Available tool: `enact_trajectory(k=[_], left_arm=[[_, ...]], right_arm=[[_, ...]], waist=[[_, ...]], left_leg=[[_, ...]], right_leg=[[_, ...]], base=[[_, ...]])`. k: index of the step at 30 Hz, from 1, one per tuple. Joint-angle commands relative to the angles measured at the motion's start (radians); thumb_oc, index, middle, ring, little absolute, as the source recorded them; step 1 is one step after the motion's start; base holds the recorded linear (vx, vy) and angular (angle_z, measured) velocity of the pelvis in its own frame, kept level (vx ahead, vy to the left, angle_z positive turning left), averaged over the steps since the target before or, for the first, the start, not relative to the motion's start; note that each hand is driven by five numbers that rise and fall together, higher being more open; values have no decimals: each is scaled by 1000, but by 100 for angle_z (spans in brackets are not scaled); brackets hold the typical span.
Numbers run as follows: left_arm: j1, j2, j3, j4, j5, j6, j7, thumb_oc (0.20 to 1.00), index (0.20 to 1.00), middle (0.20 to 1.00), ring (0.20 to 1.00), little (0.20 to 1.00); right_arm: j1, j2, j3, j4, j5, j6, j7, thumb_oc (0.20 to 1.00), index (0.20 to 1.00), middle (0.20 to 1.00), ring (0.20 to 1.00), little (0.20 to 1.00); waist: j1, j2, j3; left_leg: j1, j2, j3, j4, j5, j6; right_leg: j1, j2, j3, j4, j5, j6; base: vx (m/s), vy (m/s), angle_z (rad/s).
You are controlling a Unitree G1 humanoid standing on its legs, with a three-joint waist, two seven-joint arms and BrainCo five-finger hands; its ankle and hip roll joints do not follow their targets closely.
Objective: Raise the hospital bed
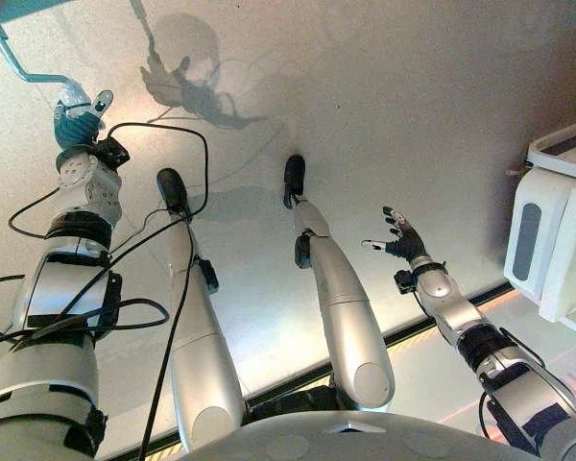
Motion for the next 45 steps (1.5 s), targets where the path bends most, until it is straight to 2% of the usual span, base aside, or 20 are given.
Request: enact_trajectory(k=[1, 8, 10, 13, 14, 15, 18, 19, 20, 45], left_arm=[[-35, 66, -20, 18, 56, -15, 1, 1000, 1000, 1000, 1000, 1000], [-46, 67, -32, 17, 65, -22, 6, 1000, 1000, 1000, 1000, 1000], [-43, 70, -35, 14, 68, -22, 8, 1000, 1000, 1000, 1000, 1000], [-41, 74, -34, 17, 72, -20, 6, 1000, 1000, 1000, 1000, 1000], [-32, 80, -31, 20, 78, -19, 7, 1000, 1000, 1000, 1000, 1000], [-27, 79, -32, 22, 81, -17, 6, 1000, 1000, 1000, 1000, 1000], [-18, 77, -28, 21, 90, -15, 5, 1000, 1000, 1000, 1000, 1000], [-18, 77, -28, 21, 90, -15, 5, 711, 711, 711, 711, 711], [-16, 75, -30, 13, 94, -16, 4, 200, 200, 200, 200, 200], [-36, 71, -52, 2, 115, -19, 9, 200, 200, 200, 200, 200]], right_arm=[[69, -20, 12, -13, 15, -1, 10, 1000, 1000, 1000, 1000, 1000], [70, -16, 12, -4, 27, -3, 8, 1000, 1000, 1000, 1000, 1000], [61, -13, 14, 1, 31, -3, 5, 1000, 1000, 1000, 1000, 1000], [59, -13, 16, -3, 29, -3, 6, 1000, 1000, 1000, 1000, 1000], [64, -11, 12, -6, 32, -6, 8, 1000, 1000, 1000, 1000, 1000], [69, -10, 14, -6, 35, -6, 8, 1000, 1000, 1000, 1000, 1000], [75, -7, 6, -3, 33, -4, 8, 1000, 1000, 1000, 1000, 1000], [75, -7, 6, -3, 33, -4, 8, 1000, 1000, 1000, 1000, 1000], [73, -6, 2, 0, 31, -5, 7, 1000, 1000, 1000, 1000, 1000], [84, -14, 2, 4, 23, -7, 21, 1000, 1000, 1000, 1000, 1000]], waist=[[15, -86, -4], [11, -94, -4], [6, -96, -4], [3, -97, -4], [0, -96, -4], [1, -93, -4], [-1, -87, -4], [-1, -87, -4], [-1, -83, -4], [0, -79, -4]], left_leg=[[-7, -53, 45, 54, -51, 49], [-15, -57, 46, 74, -64, 57], [-43, -59, 47, 127, -92, 68], [-53, -58, 48, 149, -105, 72], [-76, -56, 53, 196, -130, 81], [-70, -53, 43, 228, -175, 82], [-89, -54, 47, 274, -206, 91], [-89, -54, 47, 275, -207, 91], [-96, -54, 52, 282, -213, 94], [-95, -61, 66, 305, -232, 103]], right_leg=[[13, 33, 25, -36, 43, 94], [5, 35, 29, -28, 44, 98], [-12, 33, 39, -9, 42, 99], [-18, 33, 44, -5, 43, 100], [-33, 33, 54, 14, 39, 101], [-23, 36, 58, 34, 11, 106], [-37, 36, 71, 56, 3, 104], [-37, 36, 71, 56, 3, 104], [-43, 34, 80, 56, 5, 105], [-42, 30, 94, 41, 15, 109]], base=[[0, 0, 0], [0, 0, 0], [8, 38, 1], [9, 36, -1], [87, 74, -3], [95, 94, -8], [34, 51, -10], [11, 72, -9], [12, 70, -5], [1, 12, -1]])
